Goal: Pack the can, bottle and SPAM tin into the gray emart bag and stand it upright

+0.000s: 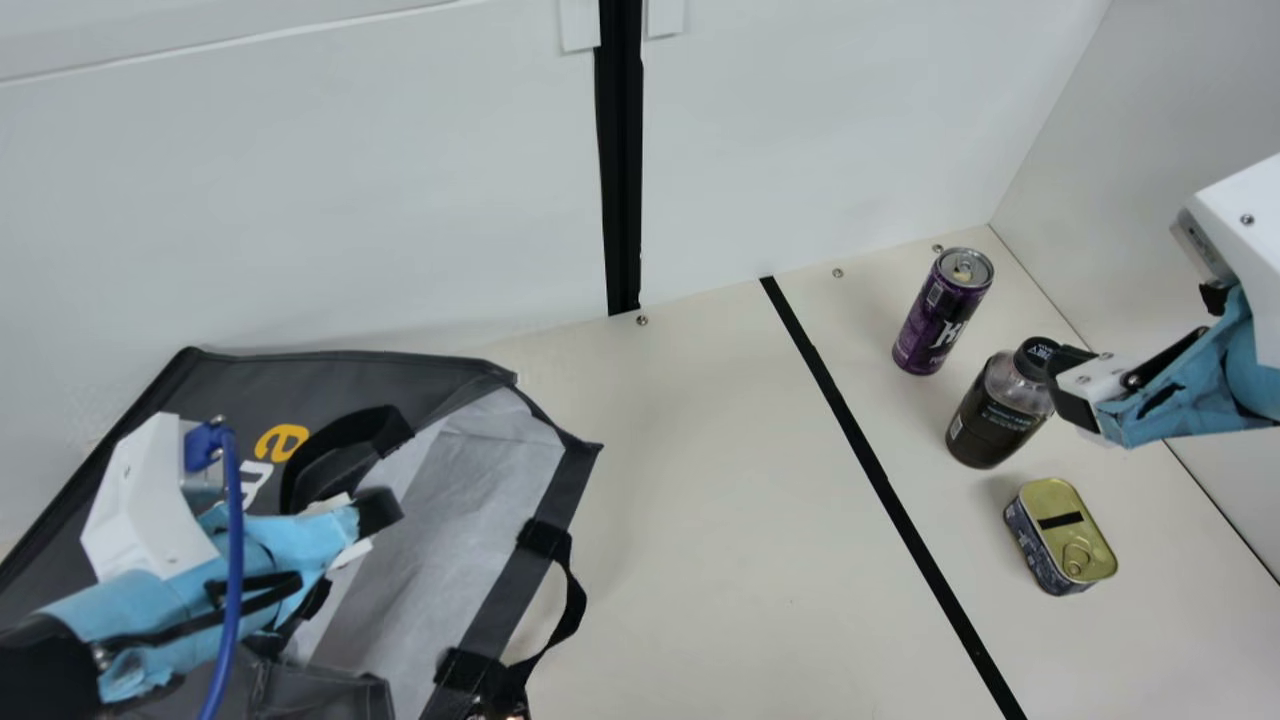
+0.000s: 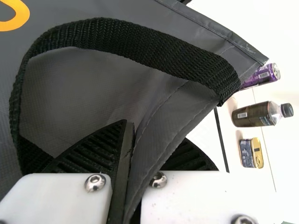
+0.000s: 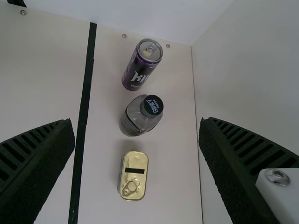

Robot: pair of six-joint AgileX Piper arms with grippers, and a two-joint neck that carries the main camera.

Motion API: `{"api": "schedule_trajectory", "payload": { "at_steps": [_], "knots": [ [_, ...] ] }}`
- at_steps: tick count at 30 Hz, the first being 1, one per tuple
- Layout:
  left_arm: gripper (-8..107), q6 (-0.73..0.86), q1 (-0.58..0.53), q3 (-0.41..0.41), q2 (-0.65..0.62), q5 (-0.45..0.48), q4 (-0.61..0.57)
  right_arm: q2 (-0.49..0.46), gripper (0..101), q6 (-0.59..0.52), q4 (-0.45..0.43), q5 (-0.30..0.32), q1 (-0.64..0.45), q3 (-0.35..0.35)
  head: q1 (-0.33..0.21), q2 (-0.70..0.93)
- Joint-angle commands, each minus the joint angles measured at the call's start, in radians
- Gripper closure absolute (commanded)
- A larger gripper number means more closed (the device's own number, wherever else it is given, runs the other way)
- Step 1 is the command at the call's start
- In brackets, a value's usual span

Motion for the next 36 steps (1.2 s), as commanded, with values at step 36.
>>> {"api": "schedule_trajectory", "payload": {
  "at_steps": [36],
  "knots": [
    [107, -0.018, -0.002, -0.018, 0.017, -0.012, 0.015, 0.000, 6, 0.000, 0.000, 0.000, 0.000, 0.000, -0.023, -0.001]
  ]
}}
